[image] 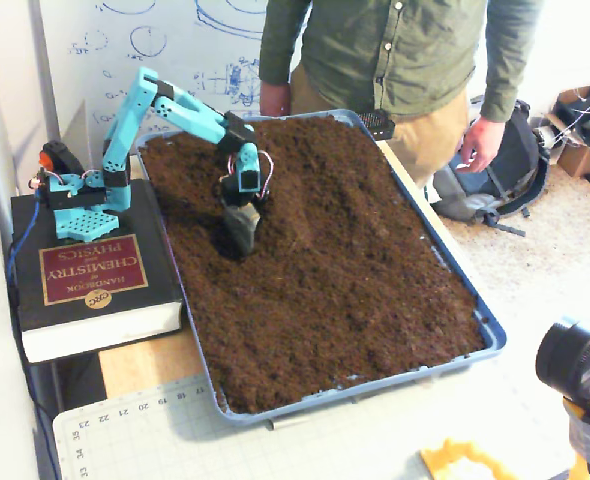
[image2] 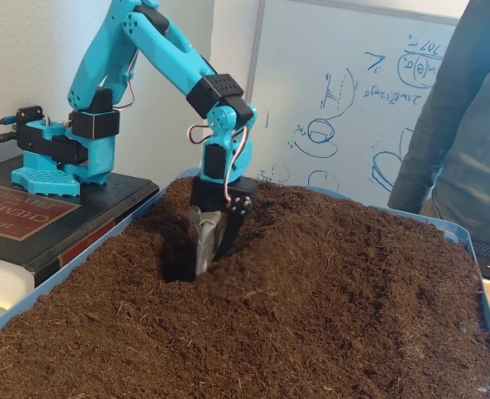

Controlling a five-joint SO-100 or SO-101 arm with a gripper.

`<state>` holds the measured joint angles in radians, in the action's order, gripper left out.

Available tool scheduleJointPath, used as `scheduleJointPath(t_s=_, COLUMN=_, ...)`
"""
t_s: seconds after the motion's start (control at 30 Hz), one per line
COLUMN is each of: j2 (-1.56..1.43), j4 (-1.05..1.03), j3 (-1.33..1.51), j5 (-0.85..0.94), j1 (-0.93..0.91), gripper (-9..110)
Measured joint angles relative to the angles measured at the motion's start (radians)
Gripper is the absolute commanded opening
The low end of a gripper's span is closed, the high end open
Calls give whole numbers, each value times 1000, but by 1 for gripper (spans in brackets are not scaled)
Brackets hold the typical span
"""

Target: Build a berm.

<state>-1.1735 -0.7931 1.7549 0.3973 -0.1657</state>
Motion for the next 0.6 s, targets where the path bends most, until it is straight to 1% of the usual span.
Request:
scheduleJointPath(t_s=0.4, j2=-98, j4=38, j3=-57, j5=0, j1=60, gripper=1)
scheduleJointPath(t_s=0.5, j2=-107, j4=6, j3=-57, j5=0, j1=61, gripper=1)
scheduleJointPath(t_s=0.6, j2=-152, j4=-71, j3=-58, j5=0, j1=61, gripper=1)
